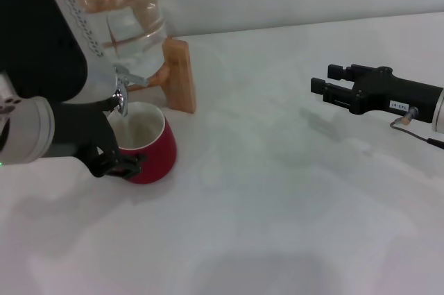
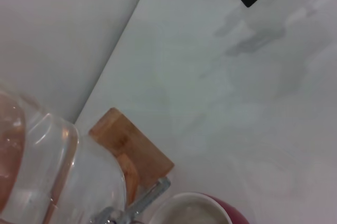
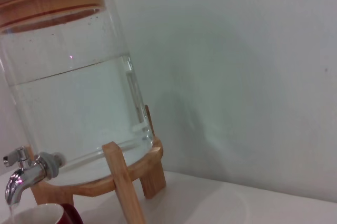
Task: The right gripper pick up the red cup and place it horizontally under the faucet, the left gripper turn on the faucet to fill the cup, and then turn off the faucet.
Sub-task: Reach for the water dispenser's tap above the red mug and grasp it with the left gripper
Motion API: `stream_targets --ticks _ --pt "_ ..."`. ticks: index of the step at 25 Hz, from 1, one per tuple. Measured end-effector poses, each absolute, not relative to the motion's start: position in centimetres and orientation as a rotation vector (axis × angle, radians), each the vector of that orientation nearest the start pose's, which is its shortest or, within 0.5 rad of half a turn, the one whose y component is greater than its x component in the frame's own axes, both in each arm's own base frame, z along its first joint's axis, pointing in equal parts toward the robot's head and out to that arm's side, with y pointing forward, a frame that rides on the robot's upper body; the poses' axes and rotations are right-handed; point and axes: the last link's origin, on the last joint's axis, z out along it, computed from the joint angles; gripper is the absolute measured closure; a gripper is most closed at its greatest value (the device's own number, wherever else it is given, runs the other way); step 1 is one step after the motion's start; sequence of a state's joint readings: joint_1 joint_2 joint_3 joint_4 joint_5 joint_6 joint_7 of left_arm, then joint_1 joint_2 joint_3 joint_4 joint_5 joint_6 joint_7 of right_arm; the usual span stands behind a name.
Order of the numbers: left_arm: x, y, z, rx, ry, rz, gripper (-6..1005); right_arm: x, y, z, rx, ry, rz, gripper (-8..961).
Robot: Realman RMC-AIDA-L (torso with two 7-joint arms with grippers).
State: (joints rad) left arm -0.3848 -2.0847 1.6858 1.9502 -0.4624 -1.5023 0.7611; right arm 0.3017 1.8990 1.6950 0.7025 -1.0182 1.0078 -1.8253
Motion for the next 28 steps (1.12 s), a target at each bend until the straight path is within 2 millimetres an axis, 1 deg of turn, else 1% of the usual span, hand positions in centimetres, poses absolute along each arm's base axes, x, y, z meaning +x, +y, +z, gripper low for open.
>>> stream_targets --ticks 9,15,28 --pt "-10.3 31.4 0.8 -2.588 -0.046 0.415 123 29.6 35.0 3.1 -2.259 0.746 0.756 420" --pt "-9.8 31.9 0.5 -2.591 -0.023 0.416 123 29.8 35.0 3.3 -2.248 0.749 0.757 421" --pt "-9.4 32.1 0.3 -2.594 -0.003 0.416 123 29.9 35.1 3.2 -2.248 0.757 0.754 422"
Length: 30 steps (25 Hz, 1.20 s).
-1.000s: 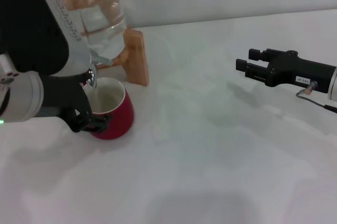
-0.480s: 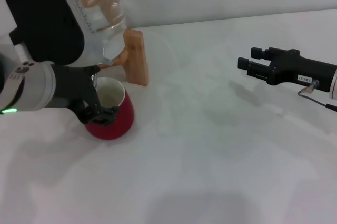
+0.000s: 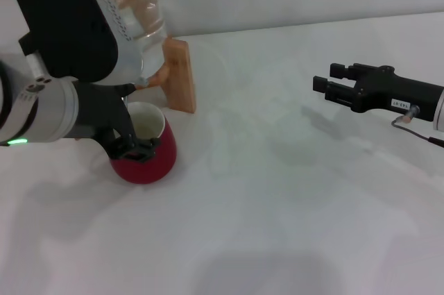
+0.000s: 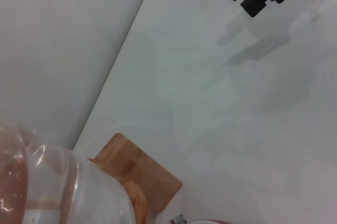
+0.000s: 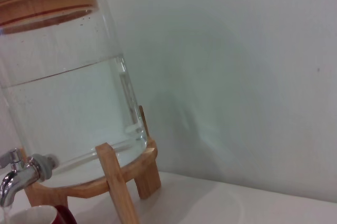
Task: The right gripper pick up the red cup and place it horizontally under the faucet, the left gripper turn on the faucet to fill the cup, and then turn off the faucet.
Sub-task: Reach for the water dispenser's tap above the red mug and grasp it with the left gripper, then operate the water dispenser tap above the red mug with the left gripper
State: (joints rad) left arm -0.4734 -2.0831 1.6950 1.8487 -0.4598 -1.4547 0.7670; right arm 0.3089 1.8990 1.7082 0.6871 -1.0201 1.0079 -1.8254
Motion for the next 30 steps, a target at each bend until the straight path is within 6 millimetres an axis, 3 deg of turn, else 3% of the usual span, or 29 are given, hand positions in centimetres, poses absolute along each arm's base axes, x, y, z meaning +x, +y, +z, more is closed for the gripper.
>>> stream_targets --ticks 30 --pt "-8.9 33.2 -0.3 -2.587 0.019 0.431 123 30.0 35.0 3.4 -2.237 0.763 0.758 420"
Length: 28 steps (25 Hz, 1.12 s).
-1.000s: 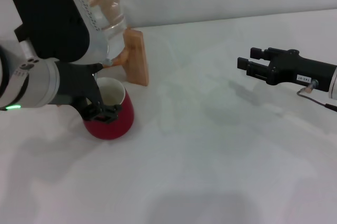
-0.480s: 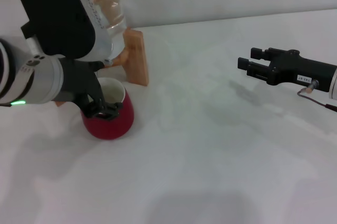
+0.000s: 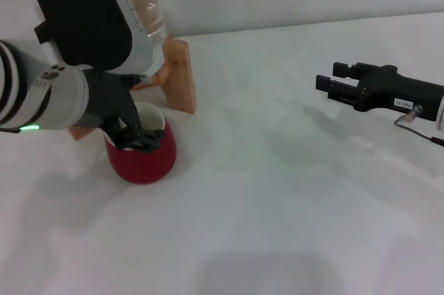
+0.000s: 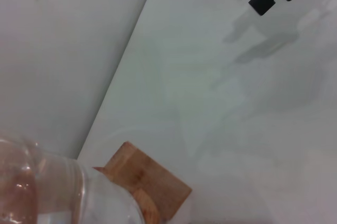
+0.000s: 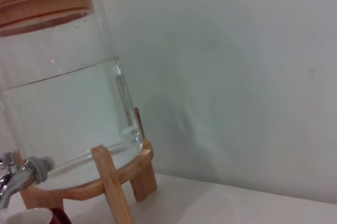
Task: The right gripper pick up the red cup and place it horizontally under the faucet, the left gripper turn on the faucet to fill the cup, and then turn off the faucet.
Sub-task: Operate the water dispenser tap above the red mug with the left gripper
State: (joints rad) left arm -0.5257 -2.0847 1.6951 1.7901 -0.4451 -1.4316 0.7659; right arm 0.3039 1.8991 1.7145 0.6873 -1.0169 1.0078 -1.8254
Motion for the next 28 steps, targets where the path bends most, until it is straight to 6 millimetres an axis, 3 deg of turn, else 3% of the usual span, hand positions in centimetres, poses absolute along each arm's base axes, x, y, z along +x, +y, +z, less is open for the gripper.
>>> stream_targets --ticks 28 --pt "-8.67 34.17 -0.38 -2.551 0.038 0.452 123 30.05 35.13 3.52 -2.232 0.758 0.754 421"
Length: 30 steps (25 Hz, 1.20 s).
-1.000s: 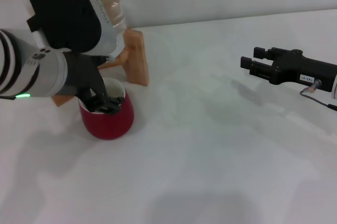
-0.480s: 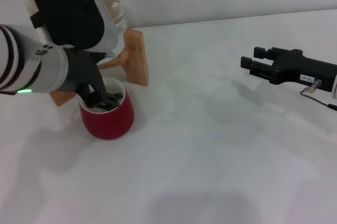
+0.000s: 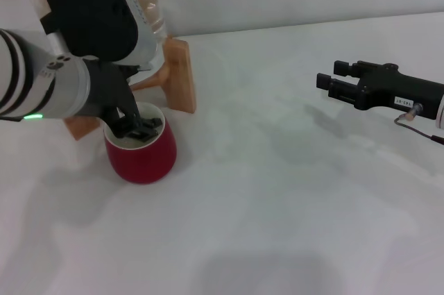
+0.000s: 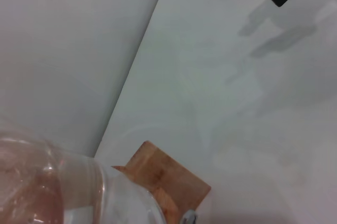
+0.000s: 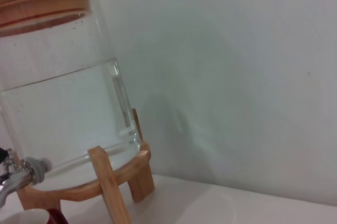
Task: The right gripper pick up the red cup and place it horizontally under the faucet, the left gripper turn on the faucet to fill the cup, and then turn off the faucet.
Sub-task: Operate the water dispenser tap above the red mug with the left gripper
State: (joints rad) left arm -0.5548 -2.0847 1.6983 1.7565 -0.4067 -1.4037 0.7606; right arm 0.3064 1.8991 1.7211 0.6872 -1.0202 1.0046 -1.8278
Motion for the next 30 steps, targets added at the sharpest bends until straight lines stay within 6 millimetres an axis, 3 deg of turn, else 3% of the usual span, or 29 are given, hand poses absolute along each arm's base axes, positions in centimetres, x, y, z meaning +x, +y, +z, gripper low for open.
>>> stream_targets --ticks 19,30 --pt "-8.3 34.3 -0.8 -2.528 0.075 0.464 123 30.1 35.1 3.5 -2.228 0.759 0.753 422" --pt "-7.2 33.6 -0.9 -2.525 0.135 0.432 123 30.5 35.0 3.8 -2.212 0.771 0.756 420"
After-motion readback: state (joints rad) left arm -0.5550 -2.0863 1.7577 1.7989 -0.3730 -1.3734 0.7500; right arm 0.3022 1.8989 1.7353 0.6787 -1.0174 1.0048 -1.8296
